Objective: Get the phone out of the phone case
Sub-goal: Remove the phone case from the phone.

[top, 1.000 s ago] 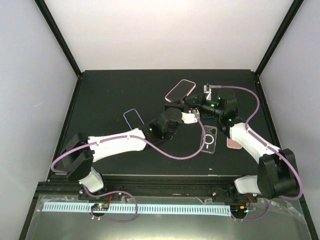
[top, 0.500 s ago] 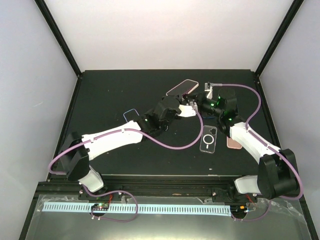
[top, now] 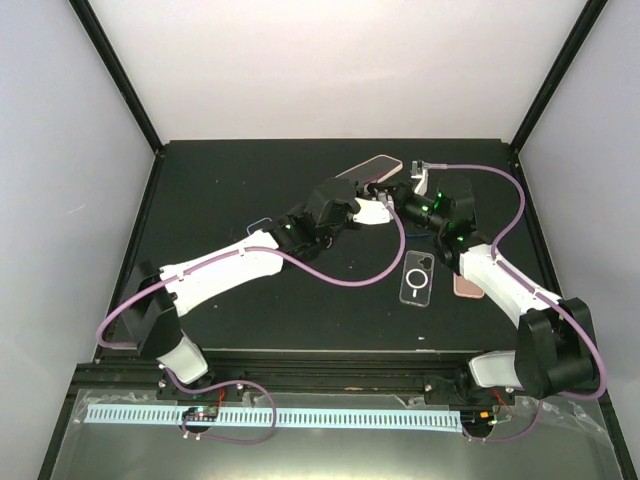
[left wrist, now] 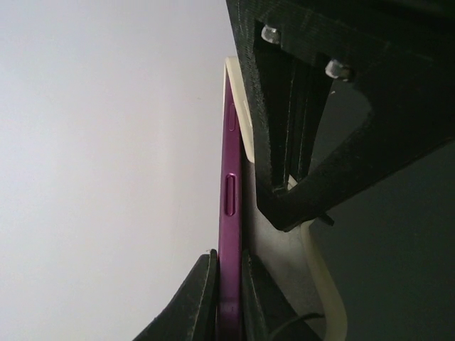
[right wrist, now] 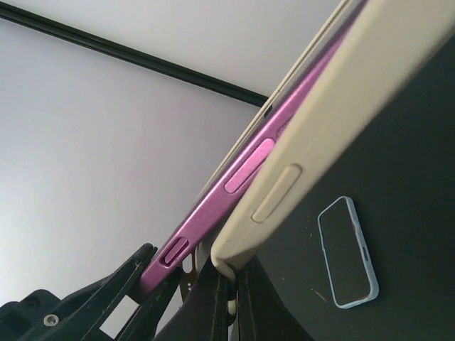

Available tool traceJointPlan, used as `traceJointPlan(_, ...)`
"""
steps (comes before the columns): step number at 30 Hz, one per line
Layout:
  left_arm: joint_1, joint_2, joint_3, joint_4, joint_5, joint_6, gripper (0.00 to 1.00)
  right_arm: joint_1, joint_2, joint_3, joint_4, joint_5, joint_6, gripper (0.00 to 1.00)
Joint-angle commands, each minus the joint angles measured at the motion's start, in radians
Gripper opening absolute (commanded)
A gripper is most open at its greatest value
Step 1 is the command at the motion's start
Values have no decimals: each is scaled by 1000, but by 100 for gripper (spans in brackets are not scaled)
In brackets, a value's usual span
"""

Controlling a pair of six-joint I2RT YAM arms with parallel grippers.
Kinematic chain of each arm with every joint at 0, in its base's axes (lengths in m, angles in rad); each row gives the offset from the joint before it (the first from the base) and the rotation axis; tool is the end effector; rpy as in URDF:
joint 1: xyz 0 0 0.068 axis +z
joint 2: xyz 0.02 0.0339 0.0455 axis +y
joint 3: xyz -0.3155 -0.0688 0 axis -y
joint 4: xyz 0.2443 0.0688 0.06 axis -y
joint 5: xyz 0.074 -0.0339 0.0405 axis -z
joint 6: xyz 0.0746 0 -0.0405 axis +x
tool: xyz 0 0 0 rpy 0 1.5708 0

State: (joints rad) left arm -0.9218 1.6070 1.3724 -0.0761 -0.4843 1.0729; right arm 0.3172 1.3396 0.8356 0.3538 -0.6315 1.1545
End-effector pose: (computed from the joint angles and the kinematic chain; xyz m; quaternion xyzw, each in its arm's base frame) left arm 0.2793 -0.3107 0.3876 0.5823 0.5443 0.2364 0.5557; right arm 0.2934 0.1427 0.3351 0.1080 0.7408 0.5906 0.3014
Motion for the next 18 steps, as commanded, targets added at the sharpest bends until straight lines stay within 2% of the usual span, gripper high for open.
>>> traceJointPlan(1, 110, -28, 135, 193, -214, 40, 2, 11, -13, -38, -186, -64, -128, 1)
traceJointPlan(18, 135, -38, 170, 191, -199, 51, 2, 13, -4, -56, -280, -9, -227, 1)
